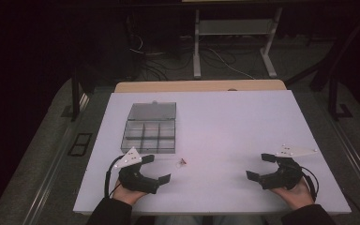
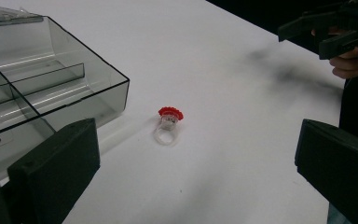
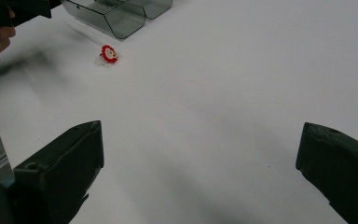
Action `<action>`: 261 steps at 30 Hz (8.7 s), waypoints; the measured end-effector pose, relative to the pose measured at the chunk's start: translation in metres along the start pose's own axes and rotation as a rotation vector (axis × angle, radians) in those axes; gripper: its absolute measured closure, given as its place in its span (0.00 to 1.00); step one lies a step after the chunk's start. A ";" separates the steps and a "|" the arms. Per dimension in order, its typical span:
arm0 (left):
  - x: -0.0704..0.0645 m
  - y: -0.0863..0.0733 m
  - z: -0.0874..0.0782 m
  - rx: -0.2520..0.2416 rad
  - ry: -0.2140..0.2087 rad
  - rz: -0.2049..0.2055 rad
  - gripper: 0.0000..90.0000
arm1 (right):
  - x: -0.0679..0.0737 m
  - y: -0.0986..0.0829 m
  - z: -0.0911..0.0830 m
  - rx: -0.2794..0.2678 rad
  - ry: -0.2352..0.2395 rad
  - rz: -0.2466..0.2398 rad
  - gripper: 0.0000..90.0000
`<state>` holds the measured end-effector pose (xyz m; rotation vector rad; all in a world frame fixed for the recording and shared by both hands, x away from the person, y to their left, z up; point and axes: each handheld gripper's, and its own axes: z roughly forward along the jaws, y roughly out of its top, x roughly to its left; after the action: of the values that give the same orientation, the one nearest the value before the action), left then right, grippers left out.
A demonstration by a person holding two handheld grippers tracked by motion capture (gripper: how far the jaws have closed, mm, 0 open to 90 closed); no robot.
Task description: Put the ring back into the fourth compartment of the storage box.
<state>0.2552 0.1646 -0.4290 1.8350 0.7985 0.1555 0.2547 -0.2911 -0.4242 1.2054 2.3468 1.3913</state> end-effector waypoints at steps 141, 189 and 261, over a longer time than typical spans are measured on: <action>0.004 0.042 0.084 0.474 -0.042 0.134 0.16 | 0.004 -0.003 0.003 0.059 0.035 -0.020 0.00; 0.018 0.037 0.098 0.434 -0.020 0.157 0.73 | 0.004 -0.003 0.005 0.067 0.037 -0.025 0.00; 0.029 0.098 0.047 0.329 -0.096 0.150 0.78 | 0.004 -0.004 0.005 0.066 0.040 -0.025 0.00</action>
<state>0.3430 0.1256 -0.3703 2.1969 0.6466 0.0312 0.2527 -0.2858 -0.4289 1.1716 2.4441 1.3525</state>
